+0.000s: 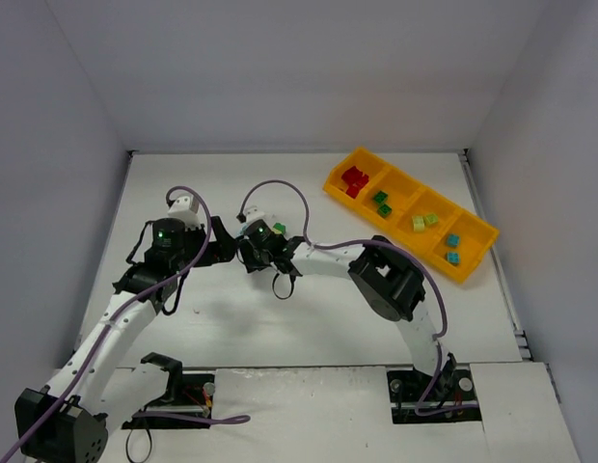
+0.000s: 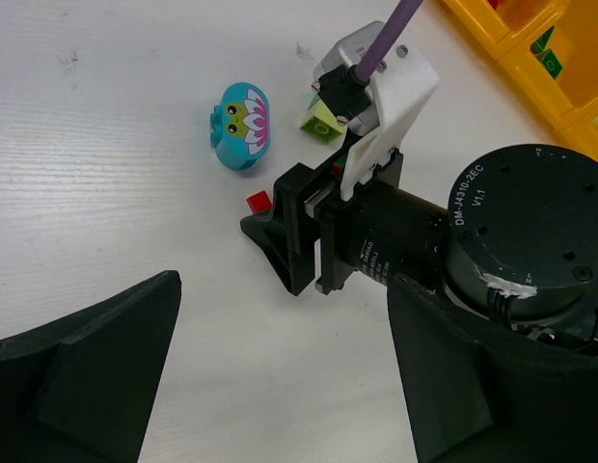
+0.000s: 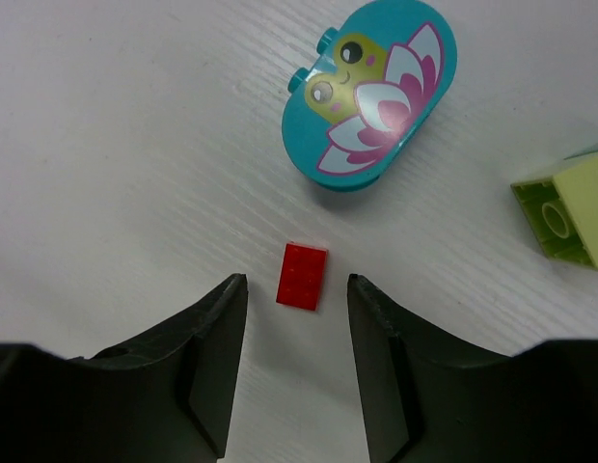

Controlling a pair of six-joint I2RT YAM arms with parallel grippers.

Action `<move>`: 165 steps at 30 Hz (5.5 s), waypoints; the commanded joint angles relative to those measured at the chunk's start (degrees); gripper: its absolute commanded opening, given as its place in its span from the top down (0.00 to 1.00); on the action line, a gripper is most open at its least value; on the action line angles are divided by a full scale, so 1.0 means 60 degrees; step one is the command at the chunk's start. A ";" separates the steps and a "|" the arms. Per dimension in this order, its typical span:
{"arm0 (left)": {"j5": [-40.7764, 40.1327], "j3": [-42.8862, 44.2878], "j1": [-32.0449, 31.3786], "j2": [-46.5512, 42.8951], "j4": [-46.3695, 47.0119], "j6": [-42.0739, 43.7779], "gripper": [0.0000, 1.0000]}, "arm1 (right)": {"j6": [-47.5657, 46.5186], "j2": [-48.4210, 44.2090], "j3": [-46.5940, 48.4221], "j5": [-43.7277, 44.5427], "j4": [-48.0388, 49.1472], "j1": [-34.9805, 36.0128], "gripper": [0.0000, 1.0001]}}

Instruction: Sort the legos into containers by color

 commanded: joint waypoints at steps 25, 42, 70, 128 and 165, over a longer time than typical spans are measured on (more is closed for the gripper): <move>-0.0235 0.0285 -0.0005 -0.0135 0.0219 0.0082 0.19 | -0.1452 -0.2876 -0.0992 0.1759 0.0525 -0.1413 1.00; -0.0176 0.0256 0.0009 -0.0003 0.0293 0.0082 0.19 | -0.2083 -0.1664 0.1144 0.1027 0.0759 -0.5941 0.87; -0.0147 0.0212 0.0024 0.0070 0.0381 0.0053 0.19 | -0.3371 -0.4387 -0.1284 -0.2619 0.0832 -0.4493 0.50; -0.1919 0.0183 -0.0020 -0.1350 -0.1289 0.0317 0.19 | 0.1242 0.0826 0.2493 0.2520 -0.0280 -0.0141 0.09; -0.1934 0.0256 -0.0108 -0.1380 -0.1202 0.0522 0.19 | -0.0122 -0.8045 -0.4197 0.4428 -0.0778 -0.5478 1.00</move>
